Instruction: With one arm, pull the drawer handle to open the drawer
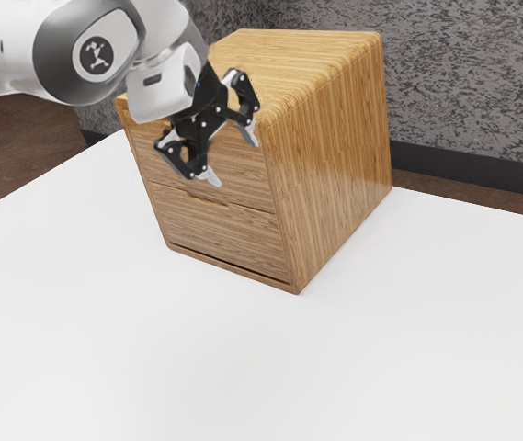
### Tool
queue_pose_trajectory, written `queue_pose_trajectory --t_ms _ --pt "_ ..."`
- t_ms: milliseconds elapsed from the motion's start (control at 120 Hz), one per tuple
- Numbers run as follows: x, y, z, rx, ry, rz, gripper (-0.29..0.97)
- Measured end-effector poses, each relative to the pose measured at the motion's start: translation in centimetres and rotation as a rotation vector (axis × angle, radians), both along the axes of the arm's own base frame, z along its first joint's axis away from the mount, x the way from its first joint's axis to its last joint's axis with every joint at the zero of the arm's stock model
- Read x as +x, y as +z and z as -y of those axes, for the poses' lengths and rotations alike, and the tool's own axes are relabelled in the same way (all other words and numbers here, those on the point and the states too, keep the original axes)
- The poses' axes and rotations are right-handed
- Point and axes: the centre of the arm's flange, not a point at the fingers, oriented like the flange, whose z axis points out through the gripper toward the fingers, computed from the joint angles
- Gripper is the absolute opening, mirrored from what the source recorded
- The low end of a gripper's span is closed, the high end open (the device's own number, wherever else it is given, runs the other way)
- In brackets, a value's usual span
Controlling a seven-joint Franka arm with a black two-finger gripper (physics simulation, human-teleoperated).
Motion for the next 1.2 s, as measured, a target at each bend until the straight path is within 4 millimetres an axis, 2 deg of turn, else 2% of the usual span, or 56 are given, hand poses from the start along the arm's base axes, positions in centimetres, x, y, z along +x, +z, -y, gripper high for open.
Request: queue_pose_trajectory --t_ms 75,133,183,250,275,300,333,392,442,600,783,892,1067,1200 --pt "0.8 -1.4 -3.4 0.002 0.053 -0.026 0.50" --pt "0.4 -1.7 -8.8 0.003 0.142 -0.031 0.50" --pt "-1.8 -0.8 -14.6 0.006 0.246 -0.018 0.46" --pt "-6.7 -0.4 -22.1 0.011 0.393 0.001 0.39" --pt "-8.4 -0.7 -24.3 0.014 0.439 0.009 0.37" --pt "-9.3 -0.8 -25.3 0.017 0.459 0.019 0.34" --pt "-9.3 -0.9 -24.9 0.022 0.447 0.034 0.32" --pt "-8.2 -0.8 -22.6 0.029 0.393 0.059 0.29" --pt "-7.4 -1.0 -21.7 0.033 0.366 0.071 0.27" --pt "-5.9 -1.8 -21.7 0.015 0.344 0.095 0.24" --pt "-3.3 -0.2 -20.2 -0.026 0.293 0.160 0.23" --pt "-1.7 -0.2 -19.8 -0.053 0.271 0.177 0.23" --pt "0.7 -0.4 -18.8 -0.083 0.231 0.193 0.22" --pt "2.5 -1.6 -17.8 -0.112 0.203 0.185 0.22"
